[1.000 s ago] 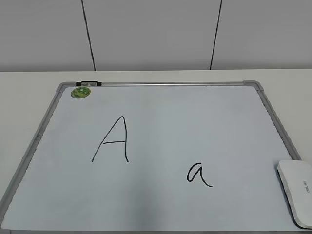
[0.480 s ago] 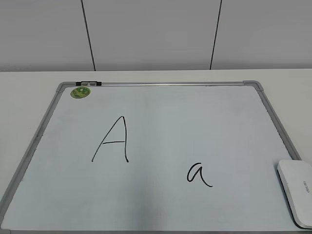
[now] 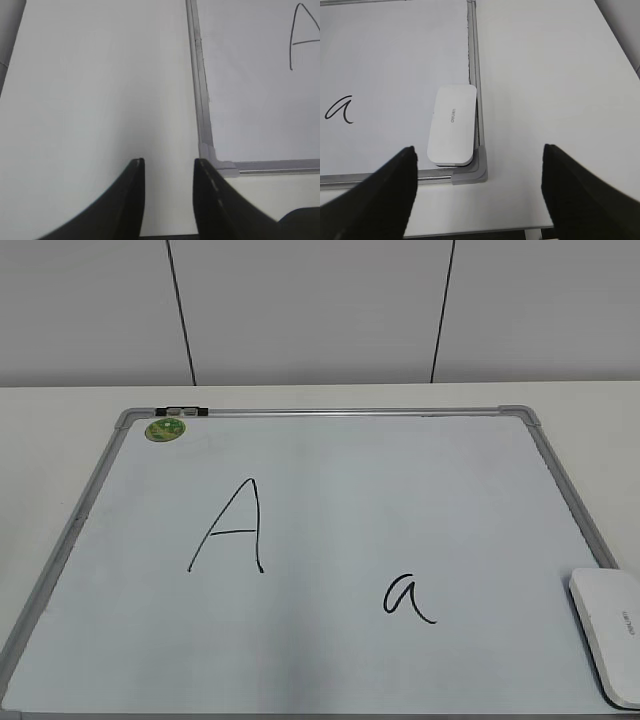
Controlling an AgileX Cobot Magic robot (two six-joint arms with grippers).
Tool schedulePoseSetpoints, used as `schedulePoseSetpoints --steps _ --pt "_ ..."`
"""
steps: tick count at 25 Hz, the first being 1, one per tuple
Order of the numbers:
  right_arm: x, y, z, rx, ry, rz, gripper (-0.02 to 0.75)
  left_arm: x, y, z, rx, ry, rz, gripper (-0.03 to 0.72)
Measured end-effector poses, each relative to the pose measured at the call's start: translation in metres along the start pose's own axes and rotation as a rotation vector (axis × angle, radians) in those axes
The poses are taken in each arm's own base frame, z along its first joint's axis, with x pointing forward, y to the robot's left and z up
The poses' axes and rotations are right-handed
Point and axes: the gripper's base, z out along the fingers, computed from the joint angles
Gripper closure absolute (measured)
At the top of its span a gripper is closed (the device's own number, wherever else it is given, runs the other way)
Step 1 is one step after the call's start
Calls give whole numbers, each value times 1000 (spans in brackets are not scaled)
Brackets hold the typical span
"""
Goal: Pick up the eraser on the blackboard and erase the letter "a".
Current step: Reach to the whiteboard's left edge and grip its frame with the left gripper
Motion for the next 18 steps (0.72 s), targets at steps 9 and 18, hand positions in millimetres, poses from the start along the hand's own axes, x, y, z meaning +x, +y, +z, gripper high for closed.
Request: schedulePoseSetpoints --steps 9,18 --pt "0 0 0 0 0 0 165 -83 -4 44 30 133 9 446" --pt "0 0 0 0 0 0 165 -142 -14 138 85 356 -33 445"
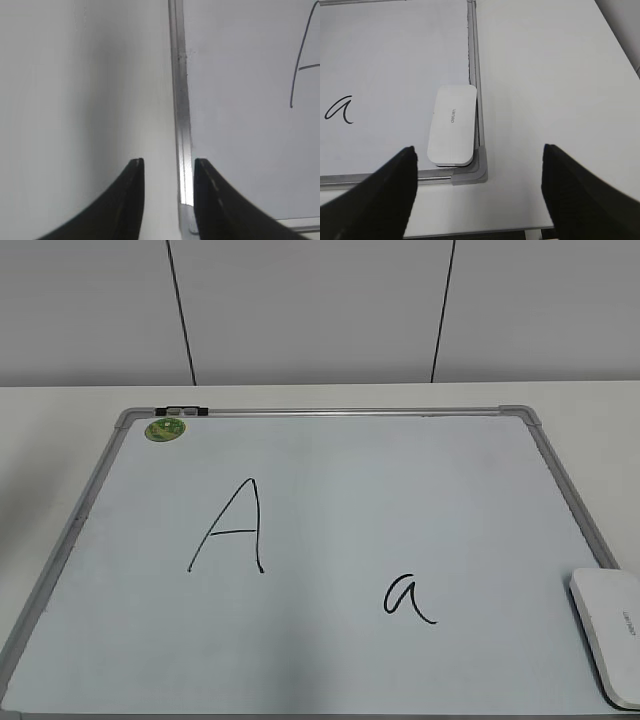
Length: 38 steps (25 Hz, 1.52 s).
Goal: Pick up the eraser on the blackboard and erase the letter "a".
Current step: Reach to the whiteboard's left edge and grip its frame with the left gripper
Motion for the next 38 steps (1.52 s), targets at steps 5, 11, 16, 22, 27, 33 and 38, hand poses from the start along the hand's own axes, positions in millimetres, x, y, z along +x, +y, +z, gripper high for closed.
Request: schedulePoseSetpoints --steps 5,11,16,22,27,33,38 --pt "0 0 0 0 0 0 164 -24 -1 42 22 103 -21 446" --pt "0 0 0 0 0 0 165 -45 -2 73 21 159 -20 445" --pt "0 0 0 0 0 0 165 -57 -5 93 16 184 -4 445" --pt "0 0 0 0 0 0 165 -62 -3 135 7 250 -5 445" --pt "0 0 0 0 0 0 164 -59 -1 171 0 320 -6 446" --pt "0 0 0 0 0 0 165 -53 1 201 -3 378 -10 445" --pt "0 0 0 0 0 0 164 -51 1 213 1 378 -18 446"
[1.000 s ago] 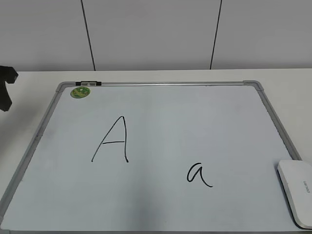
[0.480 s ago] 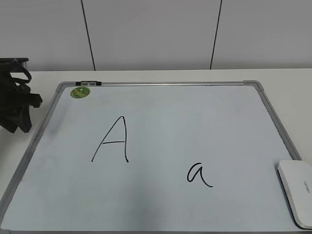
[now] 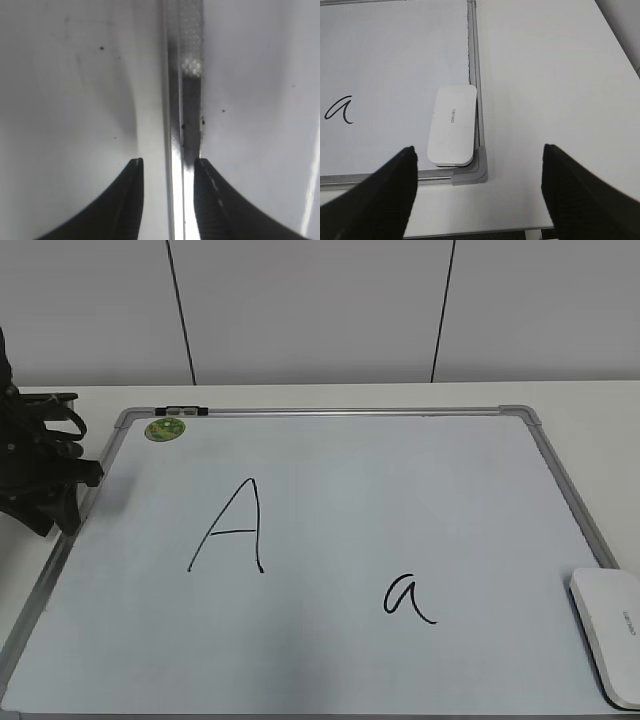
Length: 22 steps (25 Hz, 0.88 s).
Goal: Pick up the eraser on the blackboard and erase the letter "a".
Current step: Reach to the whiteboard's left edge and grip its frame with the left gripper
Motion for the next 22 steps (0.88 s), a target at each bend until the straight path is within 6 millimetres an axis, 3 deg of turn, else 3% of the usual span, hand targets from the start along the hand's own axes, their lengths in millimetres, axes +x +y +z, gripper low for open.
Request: schedulePoseSetpoints --steps 13,22 --pt "0 0 0 0 0 0 165 -2 0 8 1 7 -2 451" --pt "0 0 0 0 0 0 165 -3 -1 8 12 9 -11 621"
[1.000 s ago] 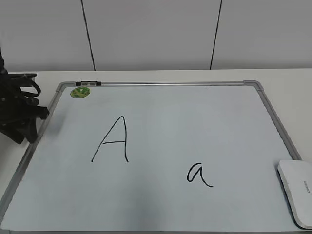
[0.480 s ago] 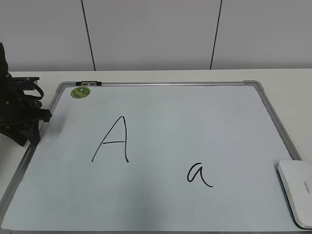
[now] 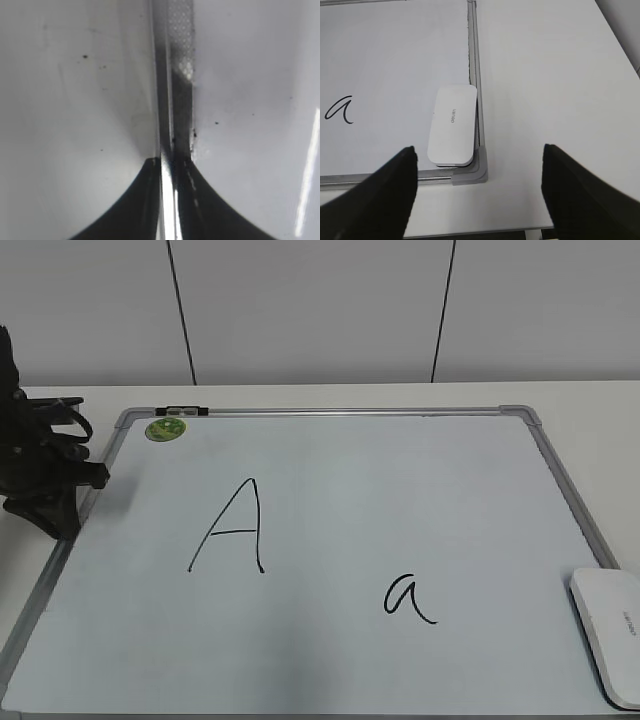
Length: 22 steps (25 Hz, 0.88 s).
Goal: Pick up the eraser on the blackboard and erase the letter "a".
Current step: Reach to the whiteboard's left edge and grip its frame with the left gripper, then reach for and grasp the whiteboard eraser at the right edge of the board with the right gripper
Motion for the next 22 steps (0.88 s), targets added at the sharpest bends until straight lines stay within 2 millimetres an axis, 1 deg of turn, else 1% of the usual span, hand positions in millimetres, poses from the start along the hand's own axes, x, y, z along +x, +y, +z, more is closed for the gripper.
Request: schedulePoseSetpoints --steps 5,8,12,17,22 --pt "0 0 0 -4 0 2 165 0 0 0 2 1 -1 631" --pt "-8 1 3 -5 43 1 164 0 0 0 2 1 -1 631" --pt "-34 2 24 -7 216 -3 165 0 0 0 2 1 -1 630" --pt "-63 8 59 -60 425 31 165 0 0 0 2 1 -1 628" --pt "-83 15 93 -107 555 78 164 0 0 0 2 1 -1 624"
